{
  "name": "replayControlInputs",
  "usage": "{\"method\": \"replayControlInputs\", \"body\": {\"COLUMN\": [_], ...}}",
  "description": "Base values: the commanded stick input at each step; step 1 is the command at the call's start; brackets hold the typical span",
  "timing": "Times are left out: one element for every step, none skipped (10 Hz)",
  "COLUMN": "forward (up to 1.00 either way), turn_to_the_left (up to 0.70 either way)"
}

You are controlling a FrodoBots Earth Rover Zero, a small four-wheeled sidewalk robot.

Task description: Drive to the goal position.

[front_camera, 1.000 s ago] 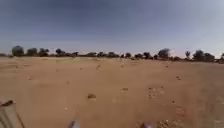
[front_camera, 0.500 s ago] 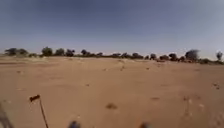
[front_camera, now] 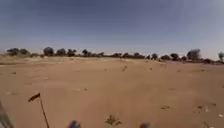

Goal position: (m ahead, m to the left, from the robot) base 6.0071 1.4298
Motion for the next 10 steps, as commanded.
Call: {"method": "replayControlInputs", "body": {"forward": [0.70,0.70,0.70,0.70,0.70,0.70,0.70,0.70,0.70,0.70], "turn_to_the_left": [0.00,0.00,0.00,0.05,0.21,0.35,0.35,0.00,0.00,0.00]}}
